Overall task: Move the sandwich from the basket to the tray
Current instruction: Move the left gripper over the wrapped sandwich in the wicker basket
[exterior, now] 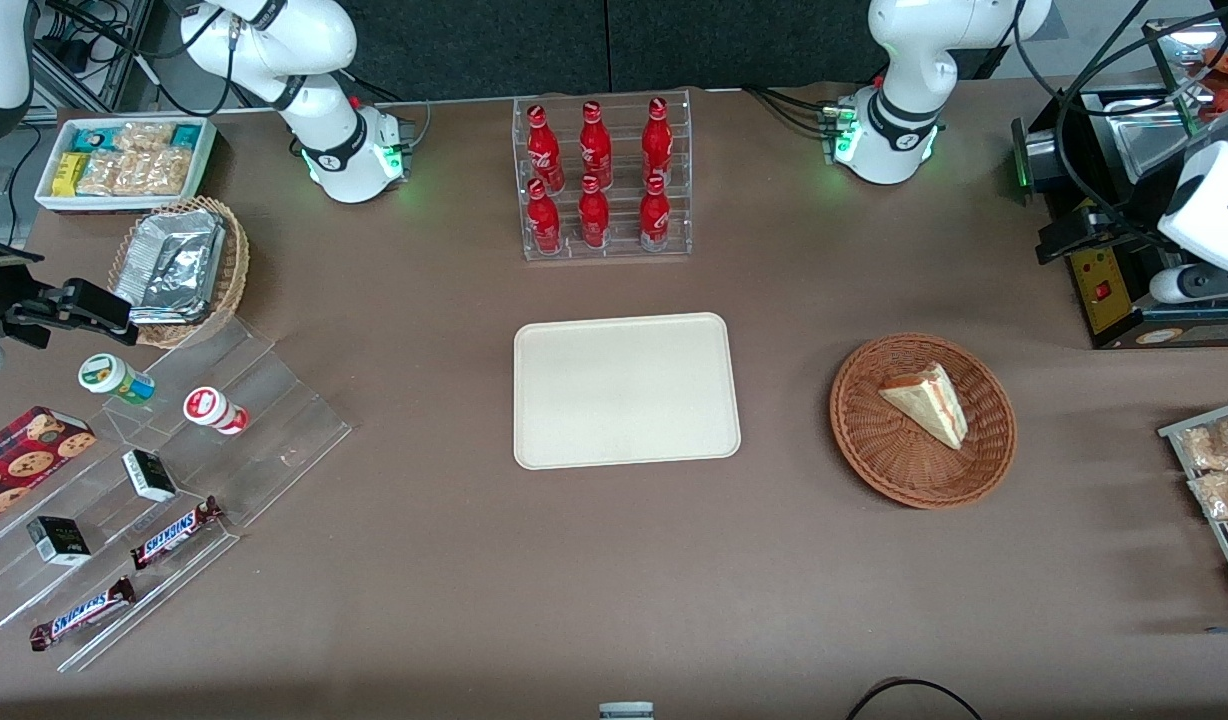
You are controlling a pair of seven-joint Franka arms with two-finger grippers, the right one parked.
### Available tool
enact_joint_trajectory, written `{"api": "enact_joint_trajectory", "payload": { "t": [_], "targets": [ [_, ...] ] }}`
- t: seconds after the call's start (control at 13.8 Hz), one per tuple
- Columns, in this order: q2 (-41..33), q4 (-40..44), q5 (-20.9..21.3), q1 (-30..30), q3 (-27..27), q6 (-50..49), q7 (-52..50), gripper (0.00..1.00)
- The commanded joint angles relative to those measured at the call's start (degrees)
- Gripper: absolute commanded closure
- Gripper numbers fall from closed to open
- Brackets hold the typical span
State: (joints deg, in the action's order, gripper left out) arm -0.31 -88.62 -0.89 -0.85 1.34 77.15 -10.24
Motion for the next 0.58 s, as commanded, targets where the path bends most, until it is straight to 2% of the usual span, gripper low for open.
{"api": "enact_joint_trajectory", "payload": {
  "t": [0.0,0.22,0.36,0.51],
  "targets": [
    [-0.47,0.30,2.10,-0.38,-0.11,-1.13,0.75,0.00],
    [-0.21,-1.45,2.92,-0.38,0.24,-0.43,0.66,0.00],
    [-0.30,-6.97,3.18,-0.38,0.15,2.89,0.49,0.00],
    [-0.30,-13.73,5.19,-0.38,0.24,10.43,-0.65,0.00]
  ]
}}
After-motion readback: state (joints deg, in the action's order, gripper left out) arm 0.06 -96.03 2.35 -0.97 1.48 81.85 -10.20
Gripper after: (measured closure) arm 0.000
